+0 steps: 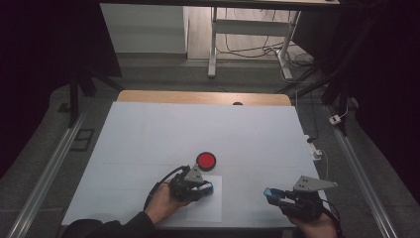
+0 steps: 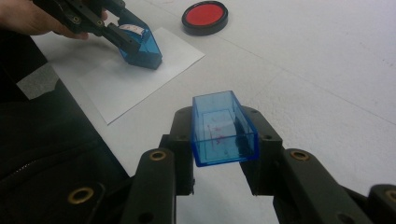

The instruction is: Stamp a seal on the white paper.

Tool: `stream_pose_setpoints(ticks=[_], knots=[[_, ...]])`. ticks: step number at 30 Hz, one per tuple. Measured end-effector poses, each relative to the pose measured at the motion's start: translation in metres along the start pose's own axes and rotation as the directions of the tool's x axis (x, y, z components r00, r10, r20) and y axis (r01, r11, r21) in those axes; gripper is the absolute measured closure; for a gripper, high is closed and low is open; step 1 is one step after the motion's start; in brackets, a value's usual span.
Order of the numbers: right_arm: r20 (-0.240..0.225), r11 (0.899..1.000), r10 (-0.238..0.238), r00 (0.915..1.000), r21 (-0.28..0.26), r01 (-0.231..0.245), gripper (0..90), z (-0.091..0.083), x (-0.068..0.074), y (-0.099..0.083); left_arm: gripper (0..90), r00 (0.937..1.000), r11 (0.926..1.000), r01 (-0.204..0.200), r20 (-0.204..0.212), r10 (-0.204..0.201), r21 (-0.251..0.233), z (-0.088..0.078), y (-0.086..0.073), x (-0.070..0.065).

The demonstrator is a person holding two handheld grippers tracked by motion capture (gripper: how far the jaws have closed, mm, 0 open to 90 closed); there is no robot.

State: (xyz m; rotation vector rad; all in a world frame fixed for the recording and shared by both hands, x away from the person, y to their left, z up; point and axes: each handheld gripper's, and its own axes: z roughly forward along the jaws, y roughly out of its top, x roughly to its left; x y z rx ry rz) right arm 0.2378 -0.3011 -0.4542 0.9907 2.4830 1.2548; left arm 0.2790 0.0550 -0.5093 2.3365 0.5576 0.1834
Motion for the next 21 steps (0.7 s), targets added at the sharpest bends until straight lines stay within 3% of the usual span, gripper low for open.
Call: stream_pose_setpoints(ticks=[4, 10, 17, 21], knots=[[0.0, 1.0, -0.001, 1.0, 0.001, 0.001, 68.1, 0.0, 0.0, 0.0, 70.0, 1.0, 1.0, 0.005, 0.003, -0.005, -0.002, 0.0, 0.0, 0.0], [0.002, 1.0, -0.003, 1.0, 0.002, 0.003, 68.1, 0.0, 0.0, 0.0, 69.9, 0.9975, 0.9986, 0.053, 0.048, -0.053, -0.006, 0.001, -0.001, 0.008], [0.004, 1.0, -0.005, 1.0, 0.005, 0.005, 68.0, 0.0, 0.0, 0.0, 69.9, 0.9869, 0.9927, 0.119, 0.112, -0.117, -0.017, 0.002, -0.003, 0.019], [0.005, 1.0, -0.005, 1.0, 0.005, 0.005, 68.1, 0.0, 0.0, 0.0, 69.9, 0.983, 0.9907, 0.135, 0.128, -0.132, -0.014, 0.002, -0.004, 0.022]])
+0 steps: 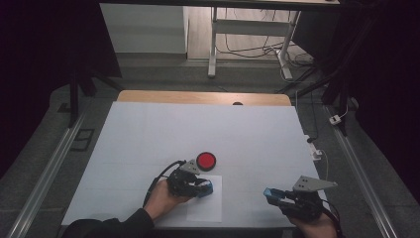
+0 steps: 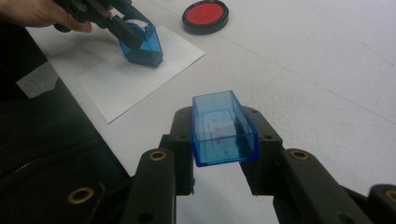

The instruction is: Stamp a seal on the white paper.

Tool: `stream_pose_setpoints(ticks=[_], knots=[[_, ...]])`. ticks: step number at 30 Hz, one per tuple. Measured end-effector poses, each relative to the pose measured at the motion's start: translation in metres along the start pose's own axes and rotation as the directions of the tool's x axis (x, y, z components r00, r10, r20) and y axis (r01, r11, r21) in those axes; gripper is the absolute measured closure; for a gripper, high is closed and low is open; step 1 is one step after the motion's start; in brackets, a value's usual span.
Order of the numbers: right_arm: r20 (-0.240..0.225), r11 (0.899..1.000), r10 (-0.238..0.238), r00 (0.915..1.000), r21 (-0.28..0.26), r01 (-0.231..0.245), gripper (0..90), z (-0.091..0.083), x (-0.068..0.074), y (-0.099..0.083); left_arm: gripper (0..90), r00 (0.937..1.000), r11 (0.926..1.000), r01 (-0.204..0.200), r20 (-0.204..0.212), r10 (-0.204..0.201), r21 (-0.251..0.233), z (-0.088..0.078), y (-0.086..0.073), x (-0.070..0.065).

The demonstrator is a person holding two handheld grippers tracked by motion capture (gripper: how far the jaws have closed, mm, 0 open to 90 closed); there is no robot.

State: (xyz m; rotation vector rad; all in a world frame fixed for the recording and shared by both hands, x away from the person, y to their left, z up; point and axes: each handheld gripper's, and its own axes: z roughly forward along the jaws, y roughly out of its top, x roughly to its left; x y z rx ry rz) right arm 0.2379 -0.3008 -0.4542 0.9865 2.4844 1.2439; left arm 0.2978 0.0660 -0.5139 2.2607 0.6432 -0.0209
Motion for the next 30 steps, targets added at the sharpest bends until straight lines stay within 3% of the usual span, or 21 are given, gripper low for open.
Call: stream_pose_setpoints(ticks=[6, 10, 15, 19, 25, 30], knots=[[0.0, 1.0, 0.0, 1.0, 0.001, 0.0, 68.0, 0.0, 0.0, 0.0, 69.9, 1.0, 1.0, 0.0, -0.007, 0.0, 0.002, 0.0, 0.001, -0.001], [-0.001, 1.0, 0.001, 1.0, 0.002, -0.001, 68.0, 0.0, 0.0, 0.0, 69.9, 0.9976, 0.9987, -0.048, -0.049, 0.049, 0.017, 0.001, 0.001, -0.009], [-0.001, 1.0, 0.001, 1.0, 0.003, -0.001, 68.0, 0.0, 0.0, 0.0, 69.8, 0.9886, 0.9936, -0.103, -0.105, 0.107, 0.047, 0.002, 0.003, -0.019], [-0.001, 1.0, 0.0, 1.0, 0.002, 0.0, 68.0, 0.0, 0.0, 0.0, 69.7, 0.9894, 0.9933, -0.1, -0.099, 0.106, 0.057, 0.001, 0.005, -0.018], [-0.006, 1.0, 0.0, 1.0, -0.001, 0.0, 68.1, 0.0, 0.0, 0.0, 69.6, 0.9858, 0.9893, -0.122, -0.105, 0.13, 0.08, 0.001, 0.007, -0.019], [-0.009, 1.0, 0.002, 1.0, -0.003, -0.002, 68.0, 0.0, -0.001, 0.0, 69.6, 0.9903, 0.9912, -0.103, -0.085, 0.11, 0.084, 0.0, 0.009, -0.016]])
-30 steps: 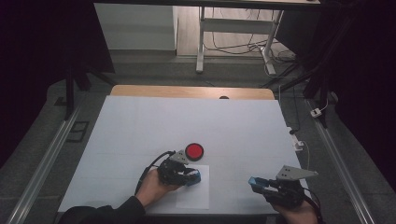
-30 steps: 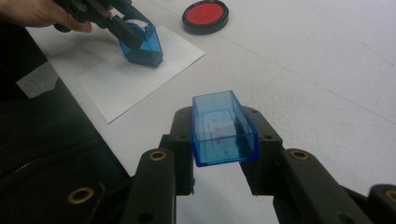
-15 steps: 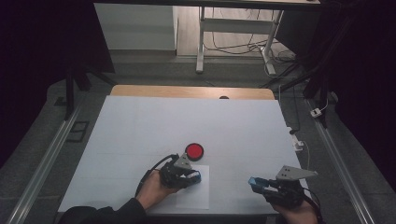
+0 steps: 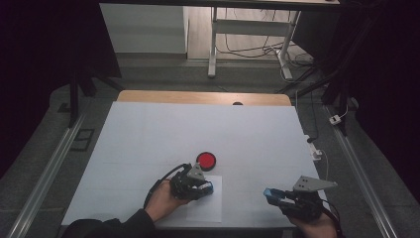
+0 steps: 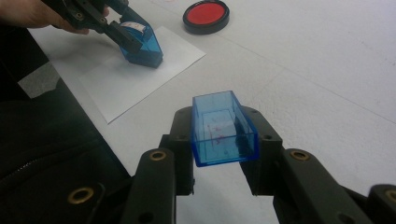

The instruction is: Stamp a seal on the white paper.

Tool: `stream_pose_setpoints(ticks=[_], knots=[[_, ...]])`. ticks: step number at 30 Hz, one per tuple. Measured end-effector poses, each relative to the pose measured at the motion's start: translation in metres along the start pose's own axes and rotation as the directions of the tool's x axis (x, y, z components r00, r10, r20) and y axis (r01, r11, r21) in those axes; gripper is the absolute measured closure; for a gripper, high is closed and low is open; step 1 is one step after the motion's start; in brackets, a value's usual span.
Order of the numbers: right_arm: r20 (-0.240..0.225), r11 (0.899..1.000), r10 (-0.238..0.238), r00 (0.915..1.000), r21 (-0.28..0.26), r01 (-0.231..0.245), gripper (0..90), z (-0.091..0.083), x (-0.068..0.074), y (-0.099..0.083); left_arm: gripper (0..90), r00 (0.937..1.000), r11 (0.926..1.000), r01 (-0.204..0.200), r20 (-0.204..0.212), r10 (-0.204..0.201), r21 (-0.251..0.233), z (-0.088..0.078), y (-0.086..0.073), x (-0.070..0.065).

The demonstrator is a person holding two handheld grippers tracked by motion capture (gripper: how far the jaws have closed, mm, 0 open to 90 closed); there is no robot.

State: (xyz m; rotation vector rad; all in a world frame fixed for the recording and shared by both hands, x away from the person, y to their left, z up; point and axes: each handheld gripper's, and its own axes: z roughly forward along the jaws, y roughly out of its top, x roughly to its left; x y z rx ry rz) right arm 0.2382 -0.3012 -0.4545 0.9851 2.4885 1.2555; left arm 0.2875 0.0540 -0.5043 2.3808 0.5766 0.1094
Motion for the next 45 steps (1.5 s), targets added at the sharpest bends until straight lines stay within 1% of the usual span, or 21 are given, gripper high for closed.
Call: stream_pose_setpoints(ticks=[4, 7, 13, 22, 24, 28, 32, 34, 39, 45], knots=[[0.0, 1.0, 0.001, 1.0, 0.0, -0.001, 68.0, 0.0, 0.0, 0.0, 69.6, 0.9998, 0.9999, -0.001, 0.021, 0.001, -0.012, -0.004, 0.002, 0.001], [0.0, 1.0, 0.001, 1.0, 0.0, -0.001, 68.1, 0.0, 0.0, 0.0, 69.6, 0.9998, 0.9994, -0.008, 0.017, 0.008, -0.032, -0.01, 0.004, 0.002], [0.0, 1.0, 0.001, 1.0, 0.0, -0.001, 68.0, 0.0, 0.0, 0.0, 69.6, 0.9995, 0.9968, 0.018, 0.028, -0.016, -0.078, -0.025, 0.006, 0.008], [0.003, 1.0, -0.001, 1.0, 0.006, 0.001, 68.0, 0.0, 0.0, 0.0, 69.6, 0.9985, 0.9914, 0.037, 0.044, -0.032, -0.125, -0.043, 0.006, 0.016], [0.003, 1.0, -0.001, 1.0, 0.006, 0.001, 68.0, 0.0, 0.0, 0.0, 69.6, 0.9982, 0.9894, 0.041, 0.05, -0.034, -0.139, -0.046, 0.006, 0.017], [0.003, 1.0, -0.001, 1.0, 0.007, 0.001, 68.0, 0.0, 0.0, 0.0, 69.6, 0.9982, 0.9864, 0.031, 0.055, -0.022, -0.162, -0.053, 0.006, 0.019], [-0.001, 1.0, 0.0, 1.0, 0.002, 0.0, 68.0, 0.0, 0.0, 0.0, 69.6, 0.9971, 0.9801, 0.031, 0.074, -0.017, -0.196, -0.062, 0.007, 0.021], [-0.001, 1.0, -0.001, 1.0, 0.003, 0.001, 68.0, 0.0, 0.0, 0.0, 69.6, 0.997, 0.9774, 0.03, 0.076, -0.015, -0.209, -0.066, 0.007, 0.021], [0.004, 1.0, -0.005, 1.0, 0.007, 0.005, 68.0, 0.0, 0.001, 0.0, 69.6, 0.9961, 0.9726, 0.036, 0.087, -0.017, -0.23, -0.073, 0.007, 0.022], [0.004, 1.0, -0.007, 1.0, 0.01, 0.007, 68.0, 0.0, 0.001, 0.0, 69.6, 0.9949, 0.9676, 0.027, 0.101, -0.002, -0.251, -0.08, 0.008, 0.022]])
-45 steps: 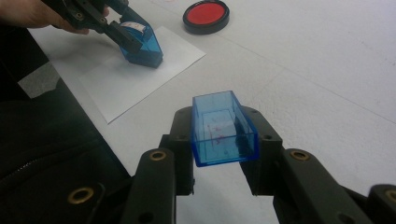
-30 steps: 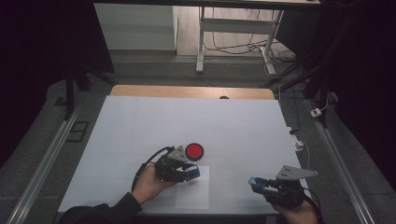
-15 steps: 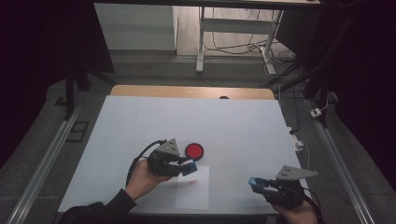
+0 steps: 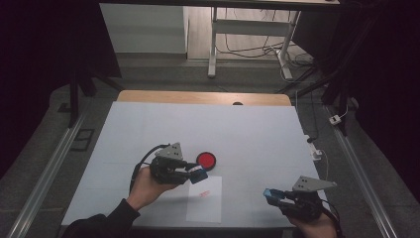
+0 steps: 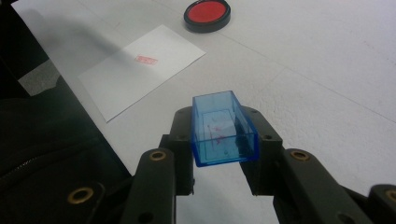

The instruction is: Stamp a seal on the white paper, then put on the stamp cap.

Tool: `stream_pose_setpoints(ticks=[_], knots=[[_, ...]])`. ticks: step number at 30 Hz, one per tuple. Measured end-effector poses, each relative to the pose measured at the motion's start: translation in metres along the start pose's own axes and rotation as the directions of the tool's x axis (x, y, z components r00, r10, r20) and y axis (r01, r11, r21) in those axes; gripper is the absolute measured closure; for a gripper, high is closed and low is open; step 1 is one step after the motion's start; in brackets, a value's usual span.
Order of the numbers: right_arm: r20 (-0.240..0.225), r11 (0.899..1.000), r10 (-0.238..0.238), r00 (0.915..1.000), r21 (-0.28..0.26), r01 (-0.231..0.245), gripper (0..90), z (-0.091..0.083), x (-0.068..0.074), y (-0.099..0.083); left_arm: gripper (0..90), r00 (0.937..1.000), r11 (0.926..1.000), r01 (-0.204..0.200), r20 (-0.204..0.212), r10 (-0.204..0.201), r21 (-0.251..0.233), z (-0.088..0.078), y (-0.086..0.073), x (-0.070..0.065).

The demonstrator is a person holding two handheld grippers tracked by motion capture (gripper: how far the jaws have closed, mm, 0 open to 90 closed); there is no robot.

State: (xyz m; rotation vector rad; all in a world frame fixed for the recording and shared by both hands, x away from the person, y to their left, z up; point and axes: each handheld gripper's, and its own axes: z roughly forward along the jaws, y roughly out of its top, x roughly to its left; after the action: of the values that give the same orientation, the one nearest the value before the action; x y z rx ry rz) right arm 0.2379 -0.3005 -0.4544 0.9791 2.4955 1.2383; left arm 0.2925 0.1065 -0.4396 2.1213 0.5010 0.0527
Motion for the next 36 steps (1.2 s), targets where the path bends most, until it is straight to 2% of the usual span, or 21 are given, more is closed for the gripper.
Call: stream_pose_setpoints(ticks=[3, 8, 16, 32, 36], knots=[[-0.004, 1.0, -0.001, 1.0, 0.001, 0.001, 68.0, 0.0, 0.0, 0.0, 69.6, 1.0, 0.9999, -0.003, 0.007, 0.003, -0.015, -0.003, 0.001, -0.001], [-0.001, 1.0, -0.007, 1.0, 0.006, 0.007, 68.0, 0.001, 0.001, 0.0, 69.6, 0.9998, 0.9998, -0.017, 0.011, 0.017, -0.013, -0.004, 0.002, -0.002], [-0.006, 1.0, -0.015, 0.9999, -0.016, 0.015, 68.0, 0.0, 0.003, 0.002, 69.6, 0.9996, 0.9998, -0.017, 0.025, 0.017, -0.014, -0.001, 0.0, -0.001], [-0.077, 0.998, -0.033, 0.9965, -0.05, 0.029, 68.0, 0.008, 0.009, 0.014, 69.6, 0.9992, 0.9995, -0.027, 0.03, 0.028, -0.017, 0.0, 0.0, -0.001], [-0.103, 0.997, -0.054, 0.9933, -0.058, 0.048, 68.0, 0.012, 0.011, 0.019, 69.6, 0.9991, 0.9993, -0.031, 0.028, 0.031, -0.021, -0.001, 0.0, -0.001]])
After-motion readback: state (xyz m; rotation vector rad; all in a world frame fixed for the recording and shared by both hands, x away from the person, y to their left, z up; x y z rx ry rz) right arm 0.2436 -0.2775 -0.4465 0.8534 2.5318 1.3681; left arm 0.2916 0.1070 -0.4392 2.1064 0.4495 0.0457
